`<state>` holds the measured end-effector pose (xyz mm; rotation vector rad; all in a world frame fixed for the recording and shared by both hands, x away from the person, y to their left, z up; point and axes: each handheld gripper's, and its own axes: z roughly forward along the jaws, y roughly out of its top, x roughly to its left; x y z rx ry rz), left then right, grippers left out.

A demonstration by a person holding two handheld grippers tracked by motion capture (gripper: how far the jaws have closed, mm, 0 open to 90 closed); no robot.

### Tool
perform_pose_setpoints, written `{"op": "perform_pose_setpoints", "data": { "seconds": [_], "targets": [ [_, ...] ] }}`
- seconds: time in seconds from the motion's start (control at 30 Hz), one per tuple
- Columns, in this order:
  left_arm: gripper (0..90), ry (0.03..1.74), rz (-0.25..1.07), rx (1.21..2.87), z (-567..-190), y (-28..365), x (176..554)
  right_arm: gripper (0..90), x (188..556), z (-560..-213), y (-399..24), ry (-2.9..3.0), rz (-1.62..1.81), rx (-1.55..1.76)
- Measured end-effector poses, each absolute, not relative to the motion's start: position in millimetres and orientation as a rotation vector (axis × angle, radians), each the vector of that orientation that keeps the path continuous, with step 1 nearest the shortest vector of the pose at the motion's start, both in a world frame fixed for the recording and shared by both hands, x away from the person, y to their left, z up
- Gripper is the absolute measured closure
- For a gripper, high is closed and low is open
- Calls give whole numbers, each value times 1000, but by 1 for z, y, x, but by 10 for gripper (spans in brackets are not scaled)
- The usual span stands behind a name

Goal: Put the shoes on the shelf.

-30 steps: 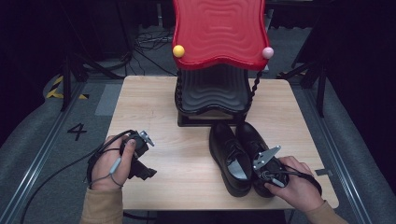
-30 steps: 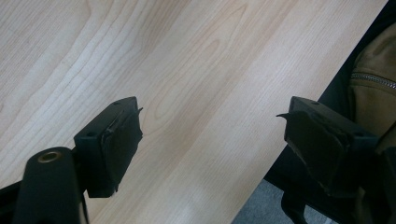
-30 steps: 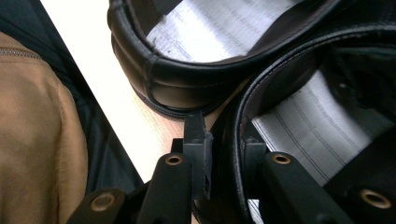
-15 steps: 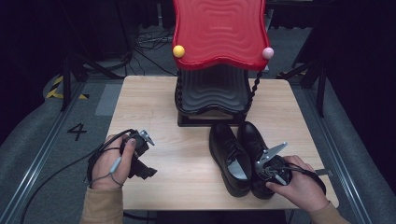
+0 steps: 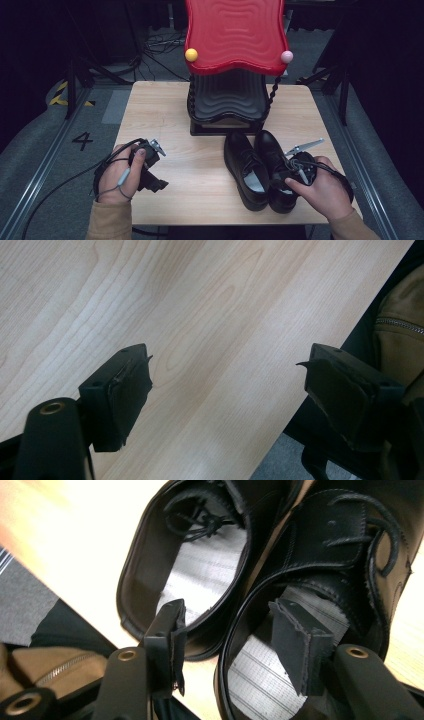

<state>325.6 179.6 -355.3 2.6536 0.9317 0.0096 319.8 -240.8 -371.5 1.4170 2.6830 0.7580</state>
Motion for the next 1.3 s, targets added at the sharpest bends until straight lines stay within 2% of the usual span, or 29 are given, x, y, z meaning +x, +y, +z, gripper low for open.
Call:
{"op": "perform_pose_setpoints", "data": {
  "seconds": [0.23,0.47,0.93,1.0,1.07,1.3],
  "targets": [
    [188,940,16,2644,-355,182,325,461,331,-377,-233,2654,682,1546],
    [187,942,16,2645,-355,183,324,461,345,-397,-224,2669,616,1624],
    [186,946,13,2648,-355,182,324,630,357,-413,-206,2619,514,1668],
    [186,946,13,2648,-355,182,324,630,357,-413,-205,2614,504,1662],
    [187,943,14,2656,-355,180,324,680,357,-413,-201,2600,497,1633],
    [186,933,21,2652,-354,179,323,711,358,-417,-192,2552,442,1597]
  ]
}}
